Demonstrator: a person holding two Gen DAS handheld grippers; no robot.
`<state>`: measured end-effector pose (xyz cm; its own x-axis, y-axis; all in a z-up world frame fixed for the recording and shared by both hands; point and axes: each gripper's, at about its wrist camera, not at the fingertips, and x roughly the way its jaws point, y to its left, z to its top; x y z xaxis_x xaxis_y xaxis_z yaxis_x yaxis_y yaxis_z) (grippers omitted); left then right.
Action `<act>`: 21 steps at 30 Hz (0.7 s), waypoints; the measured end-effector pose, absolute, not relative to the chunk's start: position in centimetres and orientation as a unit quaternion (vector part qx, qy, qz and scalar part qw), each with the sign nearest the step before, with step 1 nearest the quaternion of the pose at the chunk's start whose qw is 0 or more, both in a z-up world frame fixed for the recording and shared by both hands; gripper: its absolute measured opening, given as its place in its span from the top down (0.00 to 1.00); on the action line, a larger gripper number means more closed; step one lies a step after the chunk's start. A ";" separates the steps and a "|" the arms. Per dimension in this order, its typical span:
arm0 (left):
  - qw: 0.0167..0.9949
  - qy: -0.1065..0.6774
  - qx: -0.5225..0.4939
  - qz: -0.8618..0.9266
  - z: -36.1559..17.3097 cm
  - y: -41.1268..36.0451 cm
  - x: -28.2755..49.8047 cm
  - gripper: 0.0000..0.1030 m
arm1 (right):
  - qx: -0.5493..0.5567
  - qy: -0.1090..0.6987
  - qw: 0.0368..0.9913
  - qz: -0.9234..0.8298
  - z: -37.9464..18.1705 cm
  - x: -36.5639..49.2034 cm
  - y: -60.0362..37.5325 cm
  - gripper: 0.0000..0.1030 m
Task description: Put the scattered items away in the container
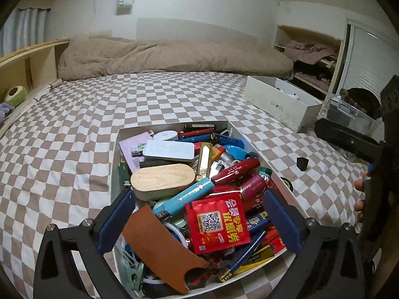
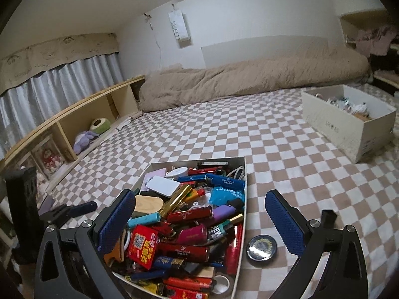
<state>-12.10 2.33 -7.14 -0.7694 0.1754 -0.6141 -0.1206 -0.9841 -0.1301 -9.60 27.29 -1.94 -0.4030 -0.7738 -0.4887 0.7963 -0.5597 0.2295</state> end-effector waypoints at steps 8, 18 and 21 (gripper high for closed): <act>0.049 -0.040 -0.311 0.948 -5.3 2.2 -10.3 0.00 | 0.273 0.052 0.456 -0.845 -1.4 -7.5 28.3 0.00; 0.014 -0.042 -0.287 0.957 -2.5 2.1 -7.2 0.00 | 0.249 0.061 0.455 -0.853 1.0 -4.7 30.4 0.00; 0.008 -0.044 -0.278 0.959 -1.6 2.0 -6.0 0.00 | 0.241 0.060 0.451 -0.857 1.7 -3.9 31.3 0.00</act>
<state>-6.03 2.04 -1.59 -0.8448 0.0400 -0.5336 0.0095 -0.9959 -0.0898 -3.94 31.34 1.72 -0.4774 -0.7446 -0.4666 0.8021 -0.5861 0.1146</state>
